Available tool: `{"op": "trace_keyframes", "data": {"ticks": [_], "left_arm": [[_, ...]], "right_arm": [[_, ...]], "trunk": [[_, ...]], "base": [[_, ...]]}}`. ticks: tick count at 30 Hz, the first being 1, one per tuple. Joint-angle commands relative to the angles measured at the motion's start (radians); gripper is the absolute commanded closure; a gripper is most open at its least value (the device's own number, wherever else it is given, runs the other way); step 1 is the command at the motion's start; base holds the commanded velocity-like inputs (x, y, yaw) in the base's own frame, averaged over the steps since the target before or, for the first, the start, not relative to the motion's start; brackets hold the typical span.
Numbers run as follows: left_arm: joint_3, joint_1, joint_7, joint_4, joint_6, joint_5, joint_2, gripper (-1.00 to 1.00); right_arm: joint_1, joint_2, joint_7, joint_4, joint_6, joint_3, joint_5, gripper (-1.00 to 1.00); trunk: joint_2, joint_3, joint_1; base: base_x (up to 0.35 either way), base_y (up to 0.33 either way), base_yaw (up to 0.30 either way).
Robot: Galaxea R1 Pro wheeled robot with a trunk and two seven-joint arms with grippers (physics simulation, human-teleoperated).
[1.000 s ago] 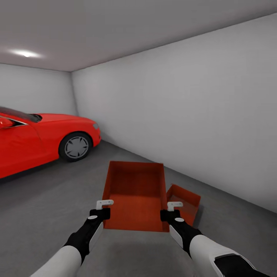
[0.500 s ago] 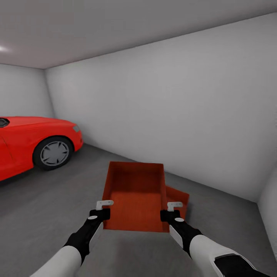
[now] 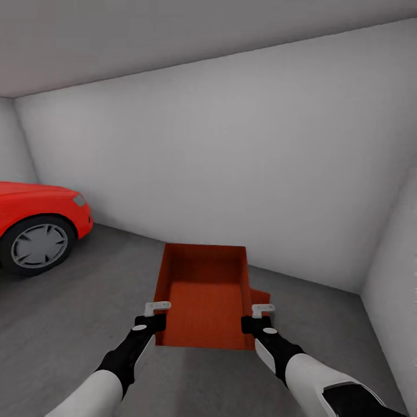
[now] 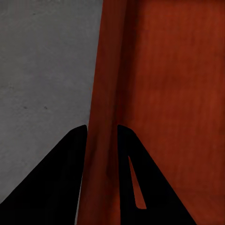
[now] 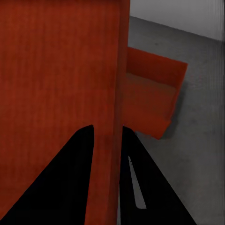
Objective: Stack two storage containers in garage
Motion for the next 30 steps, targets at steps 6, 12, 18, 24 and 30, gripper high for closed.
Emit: {"op": "trace_keyframes", "data": {"ticks": [6,12,18,24,30], "left_arm": [[0.013,0.0,0.052,-0.002,0.008,0.063,0.0,1.0],[0.013,0.0,0.052,-0.003,0.008,0.063,0.0,1.0],[0.013,0.0,0.052,-0.004,0.008,0.063,0.0,1.0],[0.013,0.0,0.052,-0.005,0.007,0.063,0.0,1.0],[0.013,0.0,0.052,-0.006,0.007,0.063,0.0,1.0]], "right_arm": [[-0.001,0.0,-0.076,-0.001,-0.056,-0.039,0.002,1.0],[-0.001,0.0,-0.076,-0.001,-0.056,-0.039,0.002,1.0],[-0.001,0.0,-0.076,-0.002,-0.056,-0.039,0.002,1.0],[-0.001,0.0,-0.075,-0.002,-0.056,-0.039,0.002,1.0],[-0.001,0.0,-0.076,-0.002,-0.056,-0.039,0.002,1.0]], "trunk": [[-0.001,-0.002,0.001],[-0.001,-0.002,0.001],[-0.001,-0.002,0.001],[-0.001,-0.002,0.001],[-0.001,-0.002,0.001]], "base": [[0.299,0.178,-0.291],[0.299,0.178,-0.291],[0.299,0.178,-0.291],[0.299,0.176,-0.291],[0.299,0.175,-0.291]]}}
